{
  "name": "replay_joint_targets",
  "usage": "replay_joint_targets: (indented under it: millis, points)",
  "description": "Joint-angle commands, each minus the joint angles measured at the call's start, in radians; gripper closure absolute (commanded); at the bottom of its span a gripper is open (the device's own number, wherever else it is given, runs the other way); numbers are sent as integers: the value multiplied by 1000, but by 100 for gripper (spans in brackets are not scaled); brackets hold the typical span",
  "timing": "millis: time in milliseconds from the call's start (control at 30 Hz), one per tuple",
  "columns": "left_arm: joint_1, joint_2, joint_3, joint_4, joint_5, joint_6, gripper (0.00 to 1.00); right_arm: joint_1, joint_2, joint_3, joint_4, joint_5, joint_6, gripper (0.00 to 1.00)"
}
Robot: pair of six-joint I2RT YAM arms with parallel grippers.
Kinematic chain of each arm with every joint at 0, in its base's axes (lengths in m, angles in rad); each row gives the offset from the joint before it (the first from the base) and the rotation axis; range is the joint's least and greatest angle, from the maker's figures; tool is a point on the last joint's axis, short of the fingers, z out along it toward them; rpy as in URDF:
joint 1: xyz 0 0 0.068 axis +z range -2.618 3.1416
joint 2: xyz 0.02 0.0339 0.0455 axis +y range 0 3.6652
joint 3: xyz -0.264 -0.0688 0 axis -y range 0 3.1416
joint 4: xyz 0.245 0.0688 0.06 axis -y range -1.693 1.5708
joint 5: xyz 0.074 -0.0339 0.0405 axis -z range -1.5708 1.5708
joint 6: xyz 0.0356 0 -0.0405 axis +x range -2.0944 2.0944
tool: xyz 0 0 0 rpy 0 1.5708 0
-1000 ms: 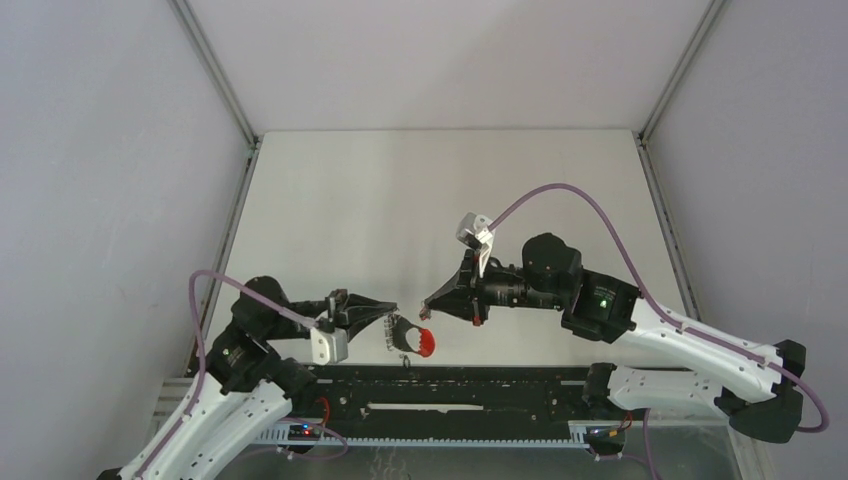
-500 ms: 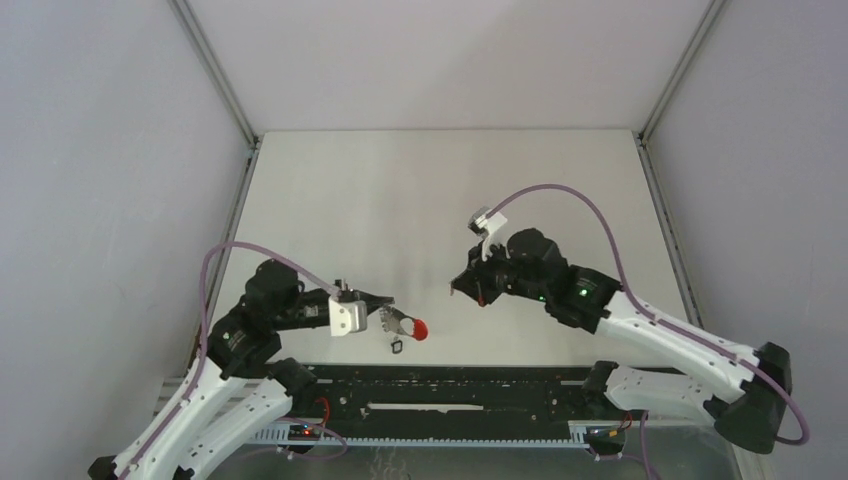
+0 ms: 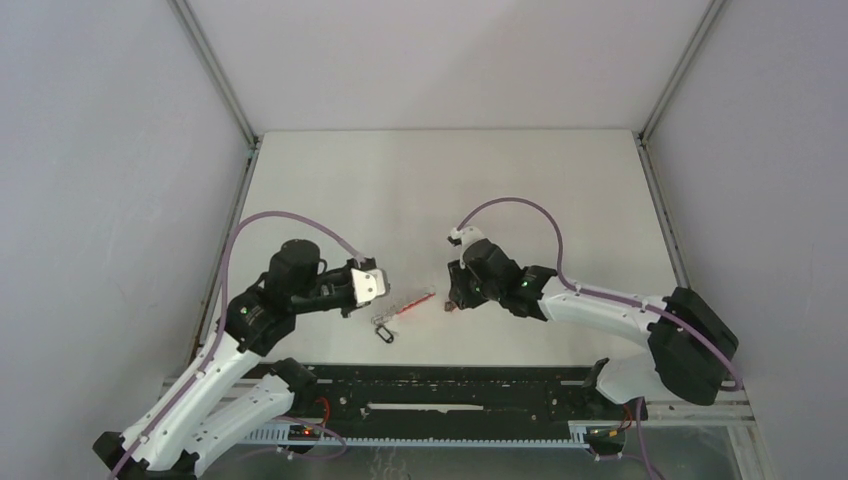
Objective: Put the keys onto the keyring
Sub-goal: Place the keyring at the center of the board, then pick up the keyring from the center of the board.
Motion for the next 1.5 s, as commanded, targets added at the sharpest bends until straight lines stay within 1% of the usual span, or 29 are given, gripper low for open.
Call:
replay_joint_targets:
  millis: [0, 100, 200, 233, 300, 333, 400, 433, 533, 600, 667, 733, 800, 867, 1000, 1067, 1167, 1300, 1467]
  points:
    - [13, 11, 61, 19, -26, -48, 100, 33, -100, 11, 140, 49, -34, 59]
    - [15, 8, 49, 21, -19, -63, 100, 17, -176, 12, 178, 1, -70, 52]
    - [39, 14, 31, 10, -19, -72, 100, -4, -219, 16, 175, -7, -70, 38]
    - [54, 22, 30, 8, -12, -77, 100, -18, -215, 25, 151, -5, -57, 35]
    - [83, 44, 31, 2, 7, -89, 100, -52, -186, 39, 79, 3, -16, 34]
    - [91, 60, 35, -6, 15, -82, 93, -66, -173, 40, 54, 6, 4, 34]
    - [99, 90, 48, -22, 21, -69, 72, -87, -141, 41, -16, 7, 72, 34]
    - [103, 99, 52, -26, 23, -60, 63, -87, -130, 37, -33, 8, 98, 34]
    - [112, 100, 41, -35, 42, -14, 39, -25, -111, 6, -49, 0, 180, 35]
    - [112, 100, 24, -33, 47, 5, 29, 6, -96, -21, -48, -26, 252, 35]
    - [113, 106, 17, -28, 44, 6, 22, 20, -85, -63, -5, -42, 304, 35]
    - [114, 103, 13, -18, 50, -2, 20, 13, -76, -104, 58, -80, 312, 35]
    - [113, 93, 12, -16, 53, -7, 20, -11, -50, -111, 97, -95, 282, 35]
    - [113, 83, 15, -28, 58, -5, 20, -57, -3, -110, 125, -175, 267, 36]
    - [114, 66, 17, -34, 62, -13, 20, -95, 52, -109, 175, -211, 247, 36]
    - [114, 66, 19, -27, 56, -27, 19, -91, 70, -99, 179, -202, 247, 34]
    - [114, 66, 18, -9, 48, -44, 18, -63, 103, -79, 179, -167, 256, 34]
    - [114, 67, 26, -6, 44, -49, 18, -34, 161, -44, 211, -126, 278, 37]
    - [113, 61, 36, 0, 28, -47, 18, -9, 225, 5, 193, -59, 298, 43]
